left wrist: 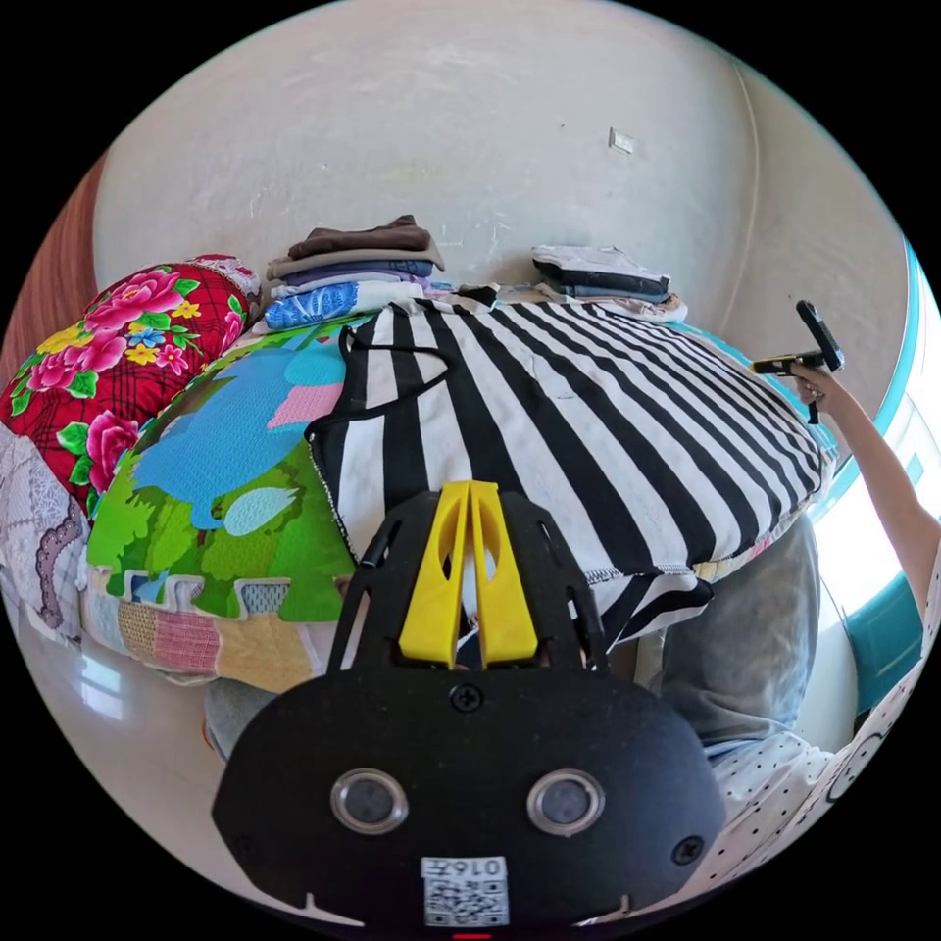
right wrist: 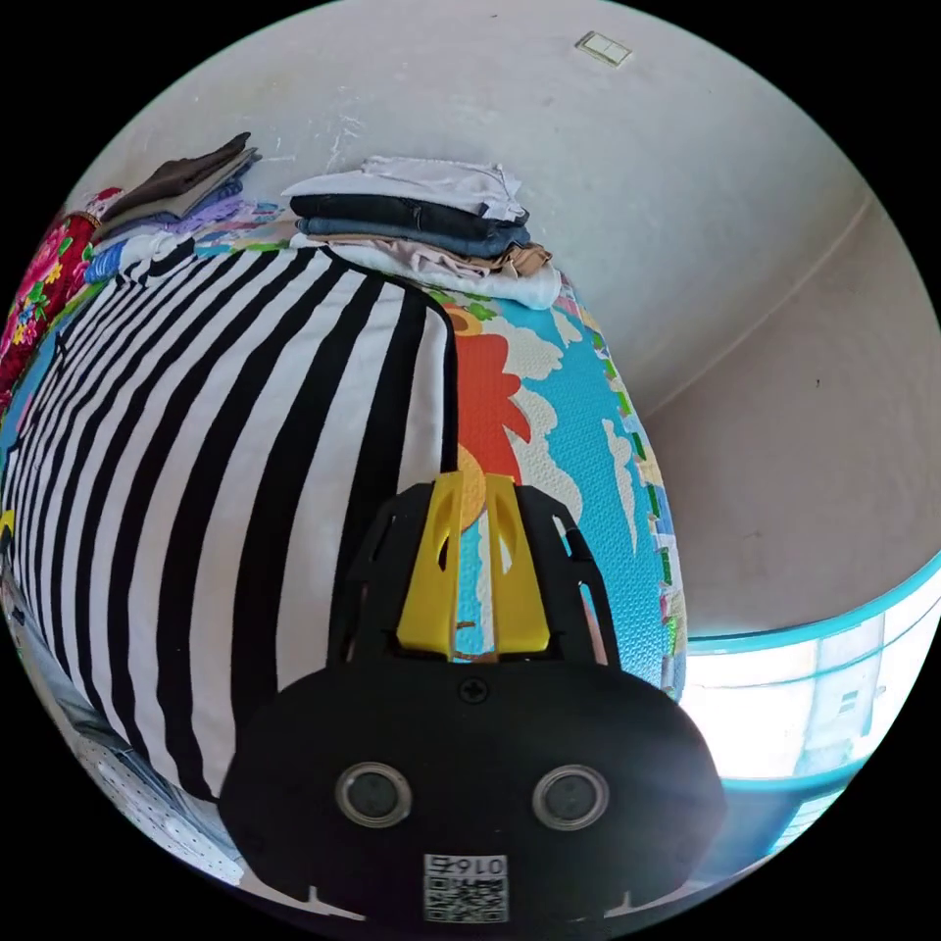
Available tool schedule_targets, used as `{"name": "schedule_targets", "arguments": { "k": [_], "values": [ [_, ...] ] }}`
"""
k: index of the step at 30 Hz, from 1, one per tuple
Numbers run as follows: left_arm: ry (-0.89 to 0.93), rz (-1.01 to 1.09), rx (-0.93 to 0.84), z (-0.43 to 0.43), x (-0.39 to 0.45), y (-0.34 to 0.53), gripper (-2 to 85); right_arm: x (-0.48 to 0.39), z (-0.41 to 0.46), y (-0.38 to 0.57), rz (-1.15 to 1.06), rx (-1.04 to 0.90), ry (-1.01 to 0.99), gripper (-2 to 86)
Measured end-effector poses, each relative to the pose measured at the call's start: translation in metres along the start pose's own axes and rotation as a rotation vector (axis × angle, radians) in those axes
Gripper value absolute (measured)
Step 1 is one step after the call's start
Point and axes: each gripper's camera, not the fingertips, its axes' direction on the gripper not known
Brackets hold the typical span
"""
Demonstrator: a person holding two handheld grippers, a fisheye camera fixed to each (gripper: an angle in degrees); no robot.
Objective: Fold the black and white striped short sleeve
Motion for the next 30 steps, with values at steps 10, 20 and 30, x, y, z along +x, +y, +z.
{"name": "schedule_targets", "arguments": {
  "k": [10,20,30],
  "values": [
    [0.000,-0.001,0.006,-0.001,-0.002,0.003,-1.0,-0.010,0.002,-0.013,-0.137,0.041,-0.087,8.5],
    [-0.006,0.002,0.018,-0.004,-0.002,0.008,-1.0,0.004,0.006,-0.032,-0.083,0.013,-0.184,3.9],
    [0.001,0.001,0.019,-0.008,-0.004,0.011,-1.0,0.027,-0.007,-0.046,-0.066,0.004,-0.071,1.3]
  ]
}}
